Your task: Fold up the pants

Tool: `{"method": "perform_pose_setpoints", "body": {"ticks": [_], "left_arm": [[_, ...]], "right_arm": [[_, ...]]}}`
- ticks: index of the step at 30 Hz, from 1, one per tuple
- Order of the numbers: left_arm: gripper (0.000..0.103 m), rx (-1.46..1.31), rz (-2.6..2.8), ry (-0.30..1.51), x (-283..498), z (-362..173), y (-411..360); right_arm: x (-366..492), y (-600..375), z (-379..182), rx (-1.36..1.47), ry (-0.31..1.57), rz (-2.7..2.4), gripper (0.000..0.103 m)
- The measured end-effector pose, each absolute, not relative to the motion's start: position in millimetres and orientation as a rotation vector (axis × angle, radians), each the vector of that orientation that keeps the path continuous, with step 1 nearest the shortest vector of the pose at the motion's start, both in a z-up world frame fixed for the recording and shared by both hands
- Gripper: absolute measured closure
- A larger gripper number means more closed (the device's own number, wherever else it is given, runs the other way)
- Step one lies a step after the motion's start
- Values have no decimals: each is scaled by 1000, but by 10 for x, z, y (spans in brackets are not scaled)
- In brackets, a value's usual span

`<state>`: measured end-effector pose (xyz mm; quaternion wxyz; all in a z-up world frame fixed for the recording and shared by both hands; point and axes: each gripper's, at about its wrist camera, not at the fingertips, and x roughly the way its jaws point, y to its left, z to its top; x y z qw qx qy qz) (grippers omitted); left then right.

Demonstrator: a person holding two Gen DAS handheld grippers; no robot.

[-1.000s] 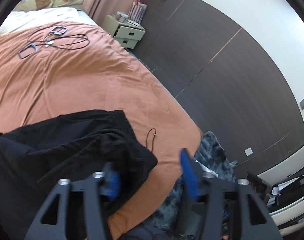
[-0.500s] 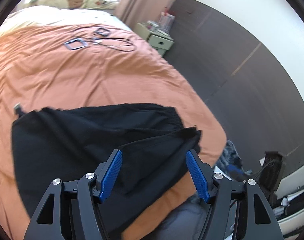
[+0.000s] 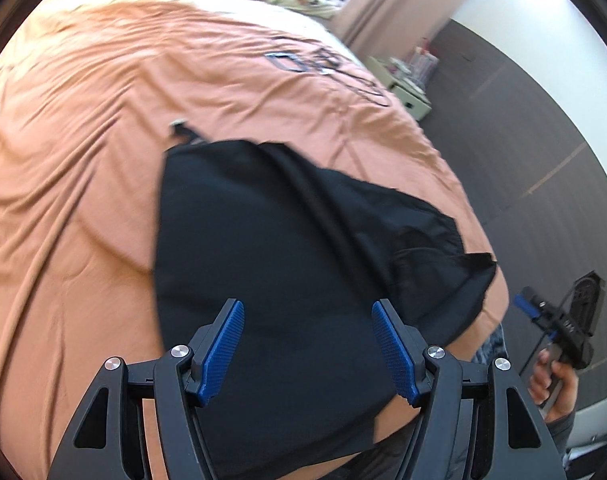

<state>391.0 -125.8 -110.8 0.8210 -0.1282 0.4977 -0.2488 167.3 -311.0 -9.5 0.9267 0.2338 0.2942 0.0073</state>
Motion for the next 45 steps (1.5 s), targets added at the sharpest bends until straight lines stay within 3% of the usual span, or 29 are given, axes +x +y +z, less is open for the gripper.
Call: {"method": "perform_pose_setpoints", "body": {"ticks": [12, 15, 21, 24, 38, 40, 42, 45], "left_arm": [[34, -343, -425, 1071, 3819, -1542, -777], [34, -355, -415, 1070, 3788, -1592, -762], [34, -349, -392, 1047, 3737, -1608, -716], [34, -317, -374, 1044, 3737, -1611, -726], [34, -333, -384, 1057, 3773, -1679, -699], [34, -345, -383, 1059, 3774, -1688, -687], [34, -356, -382, 1059, 3777, -1690, -672], [34, -361, -379, 1056, 3777, -1676, -670]], "right_arm": [[2285, -2754, 157, 160, 653, 185, 26], [2526, -2685, 159, 102, 694, 231, 41], [3042, -2483, 157, 0, 759, 253, 43], [3240, -2366, 128, -46, 792, 274, 52], [3926, -1798, -157, -278, 922, 317, 52], [3982, -1744, -214, -295, 944, 332, 61], [4003, -1711, -267, -295, 970, 362, 86], [3976, -1735, -216, -285, 956, 361, 97]]}}
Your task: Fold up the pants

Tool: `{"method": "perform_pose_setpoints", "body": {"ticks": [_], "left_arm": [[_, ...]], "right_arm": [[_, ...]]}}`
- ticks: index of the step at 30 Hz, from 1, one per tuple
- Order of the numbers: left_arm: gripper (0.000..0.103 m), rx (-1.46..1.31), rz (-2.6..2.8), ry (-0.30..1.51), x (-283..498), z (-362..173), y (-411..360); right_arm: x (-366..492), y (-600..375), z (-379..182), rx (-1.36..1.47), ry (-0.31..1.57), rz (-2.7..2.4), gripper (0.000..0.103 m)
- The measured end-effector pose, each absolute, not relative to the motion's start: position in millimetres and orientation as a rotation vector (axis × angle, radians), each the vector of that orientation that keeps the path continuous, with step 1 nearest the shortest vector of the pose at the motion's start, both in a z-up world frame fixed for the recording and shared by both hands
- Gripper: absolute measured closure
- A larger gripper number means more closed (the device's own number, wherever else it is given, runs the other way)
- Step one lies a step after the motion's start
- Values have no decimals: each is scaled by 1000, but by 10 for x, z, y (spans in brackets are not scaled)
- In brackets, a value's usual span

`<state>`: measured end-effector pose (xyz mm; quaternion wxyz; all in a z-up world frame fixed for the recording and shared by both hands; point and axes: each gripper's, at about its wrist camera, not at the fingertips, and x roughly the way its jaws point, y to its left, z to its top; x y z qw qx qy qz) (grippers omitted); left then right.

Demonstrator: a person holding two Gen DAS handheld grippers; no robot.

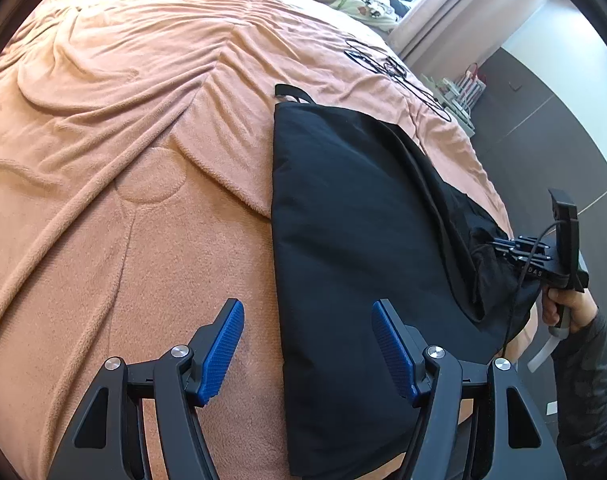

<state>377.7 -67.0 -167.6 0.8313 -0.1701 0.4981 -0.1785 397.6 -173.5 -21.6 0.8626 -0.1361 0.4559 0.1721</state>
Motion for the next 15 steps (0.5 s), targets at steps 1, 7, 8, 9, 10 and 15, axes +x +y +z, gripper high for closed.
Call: {"method": "perform_pose_setpoints", "body": {"ticks": [1, 7, 8, 9, 10, 15], "left_arm": [[34, -361, -379, 1055, 3774, -1672, -668], [34, -364, -388, 1052, 3749, -1662, -696], [34, -364, -387, 1052, 3745, -1664, -700], [34, -365, -385, 1053, 3745, -1665, -700], [34, -368, -384, 1053, 3749, -1668, -700], [34, -378, -373, 1059, 3757, -1694, -698]], "right_arm": [[3964, -1769, -181, -270, 945, 351, 97], [3810, -2170, 104, -155, 860, 227, 101], [3791, -2236, 145, -139, 848, 204, 101], [3774, -2304, 183, -124, 836, 179, 101], [3756, -2369, 213, -106, 826, 156, 101], [3694, -2736, 294, -1, 787, 6, 102]]}}
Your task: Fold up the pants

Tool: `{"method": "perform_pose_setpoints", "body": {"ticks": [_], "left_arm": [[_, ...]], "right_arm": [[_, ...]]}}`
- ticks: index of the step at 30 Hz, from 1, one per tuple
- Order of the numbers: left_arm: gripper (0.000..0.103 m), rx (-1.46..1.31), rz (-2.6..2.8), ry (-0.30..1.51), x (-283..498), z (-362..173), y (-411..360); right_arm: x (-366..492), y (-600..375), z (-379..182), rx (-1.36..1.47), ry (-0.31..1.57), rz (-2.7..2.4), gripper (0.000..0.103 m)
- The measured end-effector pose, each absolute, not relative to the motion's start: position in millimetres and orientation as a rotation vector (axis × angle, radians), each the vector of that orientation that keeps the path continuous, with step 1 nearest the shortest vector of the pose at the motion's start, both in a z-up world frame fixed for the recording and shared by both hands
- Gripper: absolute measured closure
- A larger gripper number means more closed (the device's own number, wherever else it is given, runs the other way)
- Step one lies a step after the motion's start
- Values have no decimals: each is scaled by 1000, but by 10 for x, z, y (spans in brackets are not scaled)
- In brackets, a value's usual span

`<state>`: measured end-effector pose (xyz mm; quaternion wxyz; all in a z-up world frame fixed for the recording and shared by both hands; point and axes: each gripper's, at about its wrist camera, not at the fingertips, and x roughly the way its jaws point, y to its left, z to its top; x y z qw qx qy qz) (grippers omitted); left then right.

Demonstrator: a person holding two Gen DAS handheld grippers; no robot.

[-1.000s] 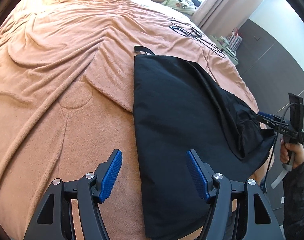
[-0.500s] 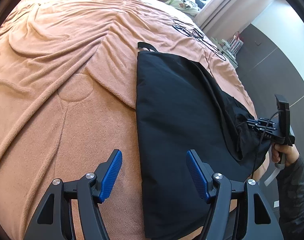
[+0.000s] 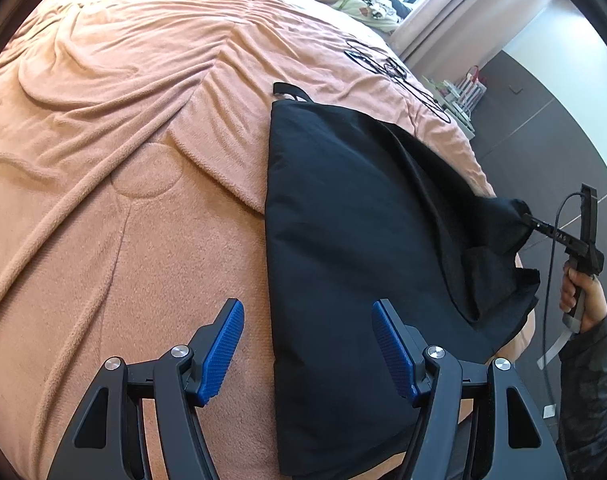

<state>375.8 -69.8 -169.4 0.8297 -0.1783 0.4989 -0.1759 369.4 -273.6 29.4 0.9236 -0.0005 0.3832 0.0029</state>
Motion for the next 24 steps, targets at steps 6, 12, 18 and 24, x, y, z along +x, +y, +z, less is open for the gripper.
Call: {"method": "perform_pose_setpoints", "body": {"ticks": [6, 12, 18, 24], "left_arm": [[34, -385, -367, 1065, 3761, -1719, -699], [34, -386, -362, 1071, 3779, -1731, -694], [34, -386, -362, 1071, 3772, -1730, -707], [34, -393, -365, 1068, 3731, -1716, -731]], "right_arm": [[3766, -2951, 251, 100, 776, -75, 102], [3923, -2955, 161, 130, 829, -129, 95], [3732, -2985, 238, 162, 796, -130, 44], [3422, -2795, 277, 68, 779, 43, 44]]}}
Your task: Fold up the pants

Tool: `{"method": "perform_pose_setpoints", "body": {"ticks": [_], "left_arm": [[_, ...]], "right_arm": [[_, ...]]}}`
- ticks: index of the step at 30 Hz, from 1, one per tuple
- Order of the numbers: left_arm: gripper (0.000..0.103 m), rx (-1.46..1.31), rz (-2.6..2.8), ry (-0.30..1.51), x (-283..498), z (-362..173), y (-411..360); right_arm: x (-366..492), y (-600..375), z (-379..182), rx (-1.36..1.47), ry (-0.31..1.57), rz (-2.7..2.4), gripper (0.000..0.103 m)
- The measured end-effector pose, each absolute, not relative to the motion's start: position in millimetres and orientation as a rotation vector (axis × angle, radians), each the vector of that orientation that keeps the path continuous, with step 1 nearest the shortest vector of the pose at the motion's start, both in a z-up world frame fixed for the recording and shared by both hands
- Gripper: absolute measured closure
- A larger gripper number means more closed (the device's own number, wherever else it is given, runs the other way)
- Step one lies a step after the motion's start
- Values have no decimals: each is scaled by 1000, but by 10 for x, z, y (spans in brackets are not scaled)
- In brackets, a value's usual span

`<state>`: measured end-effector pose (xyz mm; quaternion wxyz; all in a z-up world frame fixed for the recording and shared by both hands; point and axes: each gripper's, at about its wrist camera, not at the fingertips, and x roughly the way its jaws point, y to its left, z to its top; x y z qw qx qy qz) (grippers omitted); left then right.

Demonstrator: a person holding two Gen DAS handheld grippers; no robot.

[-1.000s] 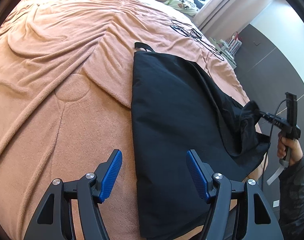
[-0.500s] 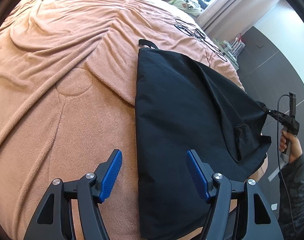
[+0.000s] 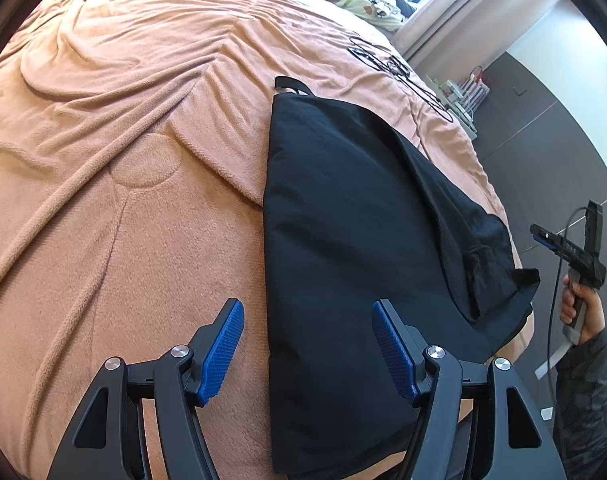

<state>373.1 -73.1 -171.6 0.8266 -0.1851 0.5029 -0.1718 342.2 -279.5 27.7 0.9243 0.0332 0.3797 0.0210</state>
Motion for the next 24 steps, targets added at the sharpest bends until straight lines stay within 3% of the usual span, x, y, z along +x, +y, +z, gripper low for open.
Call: {"method": "perform_pose_setpoints", "body": {"ticks": [24], "left_arm": [[34, -438, -367, 1064, 3663, -1739, -630]], "right_arm": [[3641, -1866, -48, -273, 919, 445, 44]]}}
